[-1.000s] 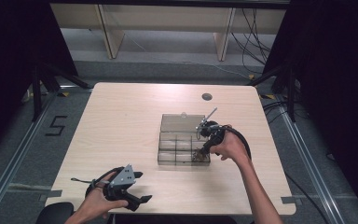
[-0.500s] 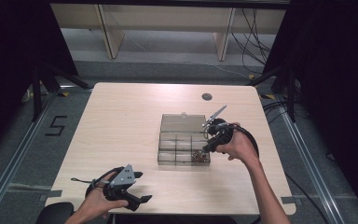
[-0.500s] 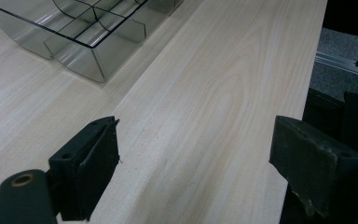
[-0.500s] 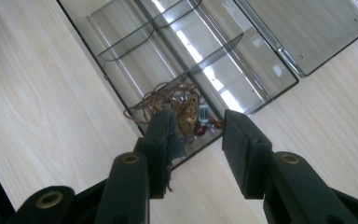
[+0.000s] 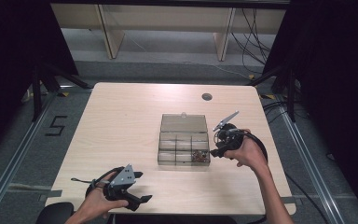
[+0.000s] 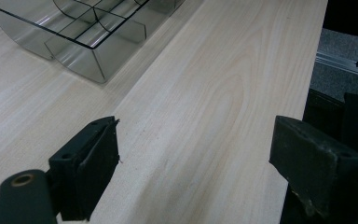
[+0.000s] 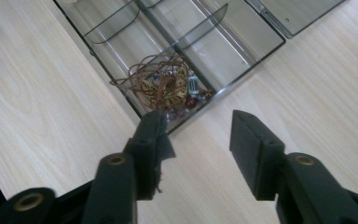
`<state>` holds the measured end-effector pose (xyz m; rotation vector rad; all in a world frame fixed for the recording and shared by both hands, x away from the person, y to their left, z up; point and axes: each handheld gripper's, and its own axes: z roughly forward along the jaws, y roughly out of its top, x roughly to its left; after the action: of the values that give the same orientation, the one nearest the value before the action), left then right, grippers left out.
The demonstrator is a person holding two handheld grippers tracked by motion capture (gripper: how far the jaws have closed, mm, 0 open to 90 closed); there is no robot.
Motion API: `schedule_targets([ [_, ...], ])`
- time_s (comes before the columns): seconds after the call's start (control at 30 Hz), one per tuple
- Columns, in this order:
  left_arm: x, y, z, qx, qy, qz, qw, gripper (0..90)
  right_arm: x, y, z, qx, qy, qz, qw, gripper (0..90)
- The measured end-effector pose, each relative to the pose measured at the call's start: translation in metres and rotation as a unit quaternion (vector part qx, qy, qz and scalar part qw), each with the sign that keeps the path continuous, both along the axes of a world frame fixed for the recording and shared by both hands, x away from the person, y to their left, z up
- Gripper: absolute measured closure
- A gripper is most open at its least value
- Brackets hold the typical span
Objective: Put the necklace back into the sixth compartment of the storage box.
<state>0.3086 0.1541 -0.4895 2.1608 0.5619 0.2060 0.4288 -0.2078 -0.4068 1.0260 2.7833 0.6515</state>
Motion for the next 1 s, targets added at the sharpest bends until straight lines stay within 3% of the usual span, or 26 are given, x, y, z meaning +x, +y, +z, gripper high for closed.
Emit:
schedule_targets([
  [0.07, 0.0, 0.0, 0.0, -0.001, 0.0, 0.0, 1.0, 15.1, -0.002, -0.002, -0.001, 0.003, 0.008, -0.023, 0.9997, 49.7],
  [0.13, 0.0, 0.001, 0.001, 0.003, 0.003, -0.001, 1.0, 15.1, -0.003, -0.005, -0.004, 0.01, 0.003, -0.015, 0.9998, 46.4],
  [0.3, -0.001, 0.0, 0.0, -0.005, 0.002, 0.004, 1.0, 15.1, -0.008, -0.009, -0.007, 0.014, 0.008, -0.045, 0.9988, 41.9],
  [0.37, 0.0, 0.0, 0.001, -0.003, 0.005, 0.001, 1.0, 15.1, -0.009, -0.011, -0.009, 0.023, -0.001, -0.035, 0.9991, 41.0],
  [0.4, 0.0, 0.0, 0.001, -0.003, -0.003, -0.001, 1.0, 15.1, -0.011, -0.012, -0.008, 0.023, 0.005, -0.045, 0.9987, 40.4],
  [0.7, 0.001, 0.001, 0.001, 0.0, -0.004, -0.005, 1.0, 15.1, -0.019, -0.016, -0.01, 0.039, -0.005, -0.057, 0.9976, 39.5],
  [0.77, 0.0, 0.0, 0.001, -0.003, -0.001, 0.002, 1.0, 15.1, -0.02, -0.017, -0.011, 0.048, -0.013, -0.043, 0.9979, 39.5],
  [0.8, 0.0, 0.0, 0.001, -0.003, -0.002, 0.001, 1.0, 15.0, -0.021, -0.016, -0.012, 0.042, -0.009, -0.06, 0.9973, 39.6],
  [0.87, 0.0, 0.0, 0.001, -0.003, -0.002, 0.001, 1.0, 15.1, -0.022, -0.016, -0.012, 0.049, -0.01, -0.049, 0.9975, 39.6],
  [1.0, 0.0, 0.0, 0.001, -0.003, -0.002, 0.001, 1.0, 15.1, -0.025, -0.017, -0.011, 0.05, -0.008, -0.056, 0.9972, 39.7],
])
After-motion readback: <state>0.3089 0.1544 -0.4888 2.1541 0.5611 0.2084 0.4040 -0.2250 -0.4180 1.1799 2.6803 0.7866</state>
